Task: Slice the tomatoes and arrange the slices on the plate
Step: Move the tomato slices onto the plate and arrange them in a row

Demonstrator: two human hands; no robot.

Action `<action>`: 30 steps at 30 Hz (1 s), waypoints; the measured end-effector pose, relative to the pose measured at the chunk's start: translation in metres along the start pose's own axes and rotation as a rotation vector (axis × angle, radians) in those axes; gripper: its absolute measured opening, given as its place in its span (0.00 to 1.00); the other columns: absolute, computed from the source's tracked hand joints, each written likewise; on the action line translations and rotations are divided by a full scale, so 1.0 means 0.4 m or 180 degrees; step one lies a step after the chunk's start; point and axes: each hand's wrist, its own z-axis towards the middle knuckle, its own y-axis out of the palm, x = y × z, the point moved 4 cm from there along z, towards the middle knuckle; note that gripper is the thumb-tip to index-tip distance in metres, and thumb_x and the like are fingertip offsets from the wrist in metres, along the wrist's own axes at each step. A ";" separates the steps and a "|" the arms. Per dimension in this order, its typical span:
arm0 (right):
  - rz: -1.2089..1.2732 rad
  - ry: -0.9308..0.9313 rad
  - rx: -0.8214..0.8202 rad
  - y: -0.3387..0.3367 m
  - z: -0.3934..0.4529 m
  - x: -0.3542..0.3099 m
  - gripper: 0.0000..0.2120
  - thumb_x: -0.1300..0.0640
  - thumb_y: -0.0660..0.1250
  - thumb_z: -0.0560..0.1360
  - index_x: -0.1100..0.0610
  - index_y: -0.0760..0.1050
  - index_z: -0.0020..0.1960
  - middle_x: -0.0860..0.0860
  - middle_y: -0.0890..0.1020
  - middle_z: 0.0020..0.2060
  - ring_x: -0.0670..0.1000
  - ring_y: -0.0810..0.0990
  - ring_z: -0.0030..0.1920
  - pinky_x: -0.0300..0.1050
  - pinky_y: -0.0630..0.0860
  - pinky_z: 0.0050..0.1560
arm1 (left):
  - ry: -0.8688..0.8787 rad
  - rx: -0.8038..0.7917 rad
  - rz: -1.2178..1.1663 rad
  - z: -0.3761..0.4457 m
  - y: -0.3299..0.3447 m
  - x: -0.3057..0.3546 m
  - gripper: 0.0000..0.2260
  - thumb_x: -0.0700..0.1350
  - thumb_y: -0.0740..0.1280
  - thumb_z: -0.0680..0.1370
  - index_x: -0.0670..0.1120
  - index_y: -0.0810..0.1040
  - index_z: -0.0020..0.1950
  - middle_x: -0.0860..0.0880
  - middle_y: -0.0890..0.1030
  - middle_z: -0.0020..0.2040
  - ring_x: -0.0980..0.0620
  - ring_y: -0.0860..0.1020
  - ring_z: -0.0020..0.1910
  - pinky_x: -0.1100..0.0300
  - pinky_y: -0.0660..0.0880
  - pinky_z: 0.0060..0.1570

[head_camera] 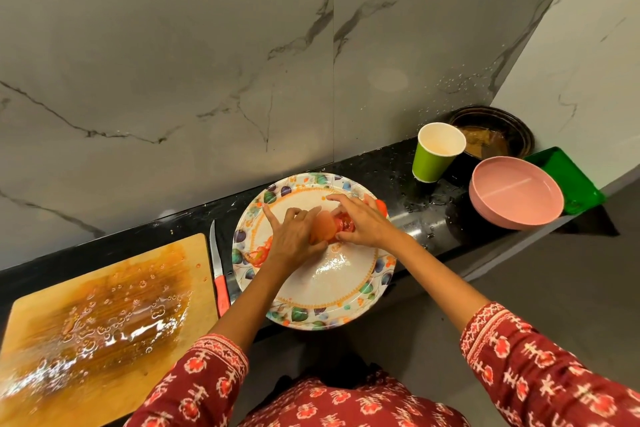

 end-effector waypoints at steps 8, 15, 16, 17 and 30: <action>0.0042 0.0008 -0.0088 -0.004 0.004 0.005 0.36 0.54 0.70 0.72 0.50 0.54 0.73 0.48 0.77 0.63 0.51 0.61 0.73 0.57 0.45 0.73 | 0.0019 -0.0076 -0.0128 -0.002 -0.017 0.022 0.35 0.60 0.65 0.73 0.51 0.55 0.75 0.48 0.63 0.73 0.48 0.57 0.73 0.38 0.40 0.69; 0.0122 0.0043 0.0102 -0.017 0.002 0.005 0.35 0.54 0.70 0.71 0.51 0.56 0.73 0.48 0.78 0.61 0.52 0.64 0.71 0.55 0.49 0.71 | -0.0064 -0.0125 -0.0189 0.037 -0.006 0.021 0.36 0.62 0.66 0.72 0.54 0.55 0.75 0.49 0.65 0.72 0.48 0.59 0.73 0.34 0.31 0.65; 0.0105 0.0035 0.0135 -0.020 0.002 0.003 0.35 0.53 0.70 0.71 0.51 0.57 0.73 0.47 0.78 0.61 0.52 0.64 0.71 0.54 0.49 0.72 | -0.0055 -0.0110 -0.0179 0.038 -0.006 0.019 0.36 0.62 0.66 0.72 0.54 0.55 0.75 0.49 0.64 0.73 0.48 0.58 0.73 0.34 0.32 0.65; 0.0081 0.0015 0.0177 -0.024 0.003 0.003 0.35 0.53 0.70 0.71 0.51 0.57 0.72 0.47 0.78 0.61 0.51 0.64 0.71 0.54 0.48 0.72 | -0.0038 -0.0083 -0.0175 0.040 -0.007 0.018 0.37 0.63 0.66 0.71 0.54 0.55 0.75 0.49 0.64 0.73 0.48 0.58 0.73 0.34 0.32 0.65; 0.0180 0.0138 0.0340 -0.063 -0.012 0.030 0.32 0.51 0.66 0.70 0.51 0.59 0.71 0.46 0.79 0.56 0.50 0.68 0.67 0.56 0.48 0.73 | 0.0109 -0.0009 -0.0241 0.061 -0.010 0.033 0.36 0.65 0.65 0.70 0.56 0.57 0.73 0.50 0.67 0.71 0.49 0.59 0.73 0.33 0.32 0.65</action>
